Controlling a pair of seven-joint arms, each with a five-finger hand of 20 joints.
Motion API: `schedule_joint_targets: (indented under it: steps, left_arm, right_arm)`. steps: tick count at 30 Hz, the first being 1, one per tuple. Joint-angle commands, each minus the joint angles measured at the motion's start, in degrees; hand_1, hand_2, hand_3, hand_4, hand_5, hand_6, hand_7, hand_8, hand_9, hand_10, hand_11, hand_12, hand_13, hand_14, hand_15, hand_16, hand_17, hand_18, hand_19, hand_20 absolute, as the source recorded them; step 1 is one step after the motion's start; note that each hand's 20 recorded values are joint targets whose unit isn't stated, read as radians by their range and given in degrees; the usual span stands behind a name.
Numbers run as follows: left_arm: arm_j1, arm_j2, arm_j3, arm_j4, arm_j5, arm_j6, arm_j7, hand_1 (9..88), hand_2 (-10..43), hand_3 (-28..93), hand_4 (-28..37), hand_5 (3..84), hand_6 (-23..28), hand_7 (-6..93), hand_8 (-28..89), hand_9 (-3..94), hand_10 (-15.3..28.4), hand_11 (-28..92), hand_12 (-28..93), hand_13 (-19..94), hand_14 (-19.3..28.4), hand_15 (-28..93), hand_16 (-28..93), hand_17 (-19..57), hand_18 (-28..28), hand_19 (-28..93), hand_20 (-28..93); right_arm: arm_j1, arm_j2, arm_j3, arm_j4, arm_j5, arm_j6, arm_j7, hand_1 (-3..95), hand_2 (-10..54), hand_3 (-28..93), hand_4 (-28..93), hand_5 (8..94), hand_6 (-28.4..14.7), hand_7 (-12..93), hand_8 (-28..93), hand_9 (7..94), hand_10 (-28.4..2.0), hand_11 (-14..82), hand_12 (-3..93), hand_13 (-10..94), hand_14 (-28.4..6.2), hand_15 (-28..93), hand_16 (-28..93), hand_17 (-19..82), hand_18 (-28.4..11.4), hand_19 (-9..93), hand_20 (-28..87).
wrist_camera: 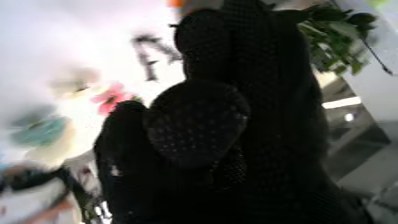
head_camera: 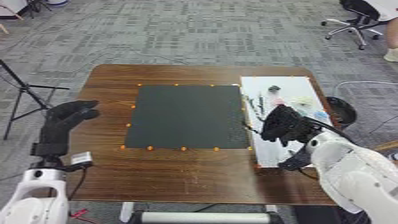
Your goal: Arrange flowers
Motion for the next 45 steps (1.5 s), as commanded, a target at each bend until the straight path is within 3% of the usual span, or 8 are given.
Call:
schedule_joint_targets:
  steps: [1,5,10,17,23,33,39,45]
  left_arm:
    - [-2.5,1.89,0.34,3.21,-1.89,3.62,-0.22,20.1,15.3,64,-28.2,58.9,1.1,16.8,-8,60.7,15.1,25,15,48,17.7,23,2,12.7,13.3,13,26]
    - [-4.0,3.19,0.81,4.58,-1.69,4.81,-1.09,24.4,26.6,55,-28.3,60.9,-0.4,16.3,-8,61.4,15.0,23,15,47,17.1,19,2,12.6,12.5,11,24]
    - [-4.9,3.64,1.27,5.46,-0.72,6.04,-1.59,25.7,30.0,56,-28.3,63.5,-1.5,16.3,-8,62.6,14.5,22,15,47,16.8,17,3,12.7,12.2,10,24]
    - [-4.8,2.61,2.39,6.58,-1.23,7.05,-0.18,23.1,28.9,62,-28.3,64.8,-1.9,16.2,-8,63.0,14.3,22,15,47,16.5,17,3,12.8,11.7,9,24]
    - [-5.9,1.53,4.64,7.49,-2.46,9.48,1.02,22.3,17.9,64,-28.3,58.7,-0.4,15.9,-8,59.0,14.3,21,14,44,15.9,16,2,12.2,11.1,8,23]
    - [-7.1,0.39,6.14,8.59,-3.33,8.98,1.87,21.6,19.9,63,-28.3,58.4,-0.3,16.0,-8,58.4,14.2,21,14,44,15.9,15,2,11.9,11.0,8,22]
    - [-10.6,0.60,9.05,10.26,-3.28,8.20,2.39,21.9,20.8,63,-28.3,58.3,-0.4,16.2,-8,58.4,14.2,21,14,44,15.8,15,2,11.8,11.1,8,22]
    - [-12.4,1.47,10.45,10.57,-3.25,7.80,2.08,21.6,21.6,63,-28.3,58.3,-0.6,16.3,-8,58.3,14.3,21,14,44,15.8,16,3,11.7,11.2,8,22]
  right_arm:
    - [17.7,-3.9,-10.3,1.7,16.4,-0.8,2.2,88.5,-9.5,-22,52,78.2,-3.1,27,22,93.0,-9.5,22.1,40.6,94,-1.3,52,31,71,-7.3,90,43]
    - [26.4,-8.2,-17.3,4.5,24.4,-0.1,5.0,89.0,-9.5,-24,53,78.7,-3.5,26,22,93.1,-9.6,22.0,40.5,94,-1.6,52,31,71,-7.1,90,43]
    - [32.9,-14.1,-24.7,9.5,26.4,2.0,7.0,90.0,-9.5,-26,54,79.1,-3.7,26,22,93.3,-9.8,21.9,40.0,94,-2.0,53,30,71,-6.9,90,42]
    - [34.5,-20.9,-30.3,14.8,25.7,7.1,6.9,90.1,-9.5,-26,54,79.2,-4.0,26,21,93.5,-10.2,22.2,39.2,94,-2.1,53,29,72,-6.3,90,41]
    - [34.4,-24.1,-36.7,17.9,18.5,12.4,1.7,88.5,-9.5,-22,52,78.7,-4.2,27,20,93.0,-10.3,22.3,38.3,94,-2.2,52,29,72,-6.2,90,41]
    - [37.7,-31.4,-46.3,28.9,3.1,18.9,-2.2,88.6,-9.5,-24,52,80.3,-3.8,27,15,93.6,-10.6,20.9,34.2,94,-2.0,51,29,71,-7.2,89,42]
    - [39.7,-34.8,-46.7,32.8,0.2,19.6,-1.1,89.1,-9.5,-25,53,80.2,-3.6,28,15,93.7,-10.2,20.2,34.4,94,-1.9,51,29,71,-7.3,89,42]
    - [41.2,-36.5,-47.5,33.0,3.1,18.4,2.5,89.5,-9.5,-27,54,80.2,-3.4,28,14,93.7,-10.3,20.5,34.3,94,-1.9,51,29,71,-7.7,90,42]
